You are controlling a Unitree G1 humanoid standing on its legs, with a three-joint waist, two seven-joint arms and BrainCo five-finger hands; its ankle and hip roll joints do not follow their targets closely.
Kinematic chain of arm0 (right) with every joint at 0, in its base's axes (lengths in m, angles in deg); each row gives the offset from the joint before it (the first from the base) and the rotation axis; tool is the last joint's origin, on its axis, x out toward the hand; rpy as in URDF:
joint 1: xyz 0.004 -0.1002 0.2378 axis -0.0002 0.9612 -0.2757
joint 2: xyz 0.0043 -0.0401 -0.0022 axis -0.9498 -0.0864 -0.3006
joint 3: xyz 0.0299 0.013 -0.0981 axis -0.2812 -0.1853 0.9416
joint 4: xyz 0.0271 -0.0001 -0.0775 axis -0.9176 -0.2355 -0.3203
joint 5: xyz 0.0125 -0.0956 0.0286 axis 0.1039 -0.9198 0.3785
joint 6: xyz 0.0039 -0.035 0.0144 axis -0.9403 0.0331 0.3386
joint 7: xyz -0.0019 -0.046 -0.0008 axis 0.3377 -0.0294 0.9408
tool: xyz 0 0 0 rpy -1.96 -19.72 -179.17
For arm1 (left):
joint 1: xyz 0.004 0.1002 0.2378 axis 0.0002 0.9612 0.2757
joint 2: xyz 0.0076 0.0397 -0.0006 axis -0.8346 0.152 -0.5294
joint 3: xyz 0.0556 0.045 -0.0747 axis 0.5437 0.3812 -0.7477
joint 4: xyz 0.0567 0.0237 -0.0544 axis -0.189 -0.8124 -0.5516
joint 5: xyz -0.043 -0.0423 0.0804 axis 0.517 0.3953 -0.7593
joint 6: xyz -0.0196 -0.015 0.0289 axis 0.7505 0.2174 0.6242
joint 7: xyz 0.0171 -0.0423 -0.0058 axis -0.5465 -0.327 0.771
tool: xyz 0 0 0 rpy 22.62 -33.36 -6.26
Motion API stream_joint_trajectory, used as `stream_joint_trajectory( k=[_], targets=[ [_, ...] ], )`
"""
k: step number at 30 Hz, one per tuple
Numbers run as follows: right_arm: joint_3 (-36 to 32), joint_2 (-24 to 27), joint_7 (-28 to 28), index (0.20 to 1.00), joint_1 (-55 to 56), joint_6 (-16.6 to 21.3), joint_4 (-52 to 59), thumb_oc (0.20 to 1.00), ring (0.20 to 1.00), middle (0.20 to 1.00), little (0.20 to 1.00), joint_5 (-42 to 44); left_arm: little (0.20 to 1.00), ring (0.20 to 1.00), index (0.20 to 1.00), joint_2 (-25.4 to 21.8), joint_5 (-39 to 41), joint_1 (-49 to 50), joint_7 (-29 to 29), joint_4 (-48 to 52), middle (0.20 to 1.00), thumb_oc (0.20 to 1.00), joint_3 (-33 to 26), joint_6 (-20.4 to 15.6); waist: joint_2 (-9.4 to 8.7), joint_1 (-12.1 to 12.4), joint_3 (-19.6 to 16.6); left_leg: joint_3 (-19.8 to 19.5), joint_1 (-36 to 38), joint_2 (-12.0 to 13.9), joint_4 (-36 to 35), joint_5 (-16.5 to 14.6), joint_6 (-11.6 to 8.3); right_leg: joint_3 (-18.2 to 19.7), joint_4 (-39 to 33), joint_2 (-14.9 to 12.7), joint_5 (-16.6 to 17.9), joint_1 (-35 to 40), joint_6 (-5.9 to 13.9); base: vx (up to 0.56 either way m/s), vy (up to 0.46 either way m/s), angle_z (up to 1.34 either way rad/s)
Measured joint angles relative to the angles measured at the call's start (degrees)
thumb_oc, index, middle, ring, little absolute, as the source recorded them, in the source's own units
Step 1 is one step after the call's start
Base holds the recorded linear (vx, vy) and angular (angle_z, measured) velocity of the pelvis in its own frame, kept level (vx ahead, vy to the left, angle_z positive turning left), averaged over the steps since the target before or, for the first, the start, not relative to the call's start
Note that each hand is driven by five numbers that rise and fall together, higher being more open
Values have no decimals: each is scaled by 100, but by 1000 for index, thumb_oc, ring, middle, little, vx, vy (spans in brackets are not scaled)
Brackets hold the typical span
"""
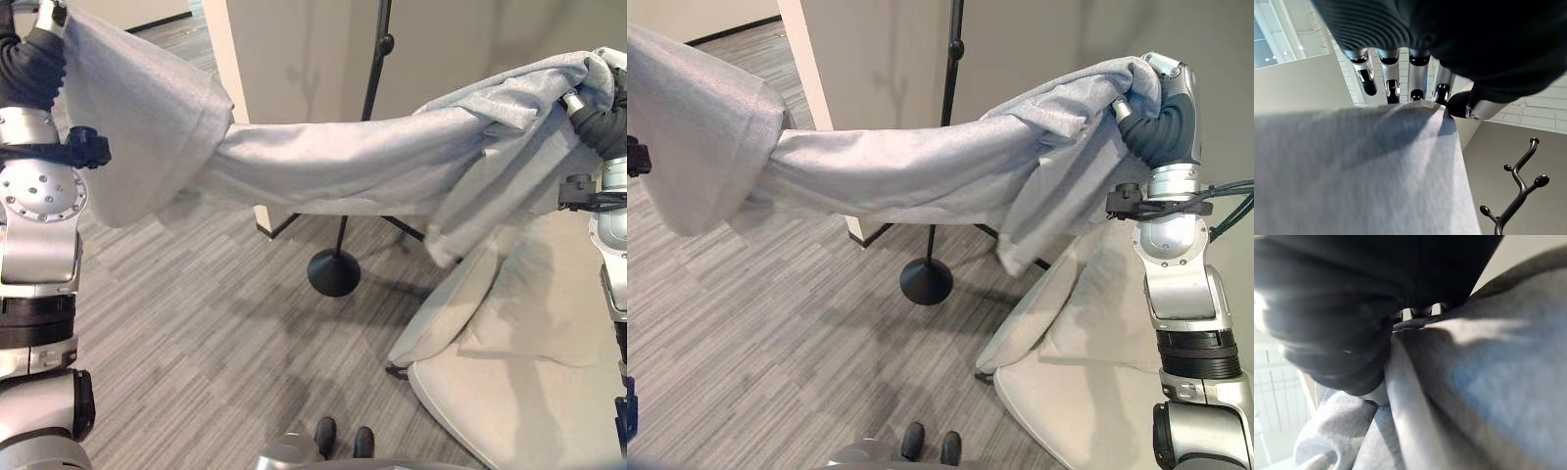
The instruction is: Hang the clothes on the sofa on the clothes rack.
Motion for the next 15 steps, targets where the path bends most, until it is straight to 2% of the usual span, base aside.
stream_joint_trajectory(
  k=[4,15],
  targets=[
    [-2,3,3,200,-4,4,-23,200,200,200,200,0,200,200,200,1,4,-4,2,75,200,200,46,-26,18,-54,-4,-132,5,-2,16,1,2,17,-33,-4,26,-15,40,50,-44,18],
    [47,0,89,200,-4,32,-124,200,200,200,200,2,200,200,200,3,8,-9,-19,154,200,200,119,-25,22,-80,2,-129,87,28,-14,-1,-2,17,-4,53,39,99,51,42,-65,1]
  ],
)
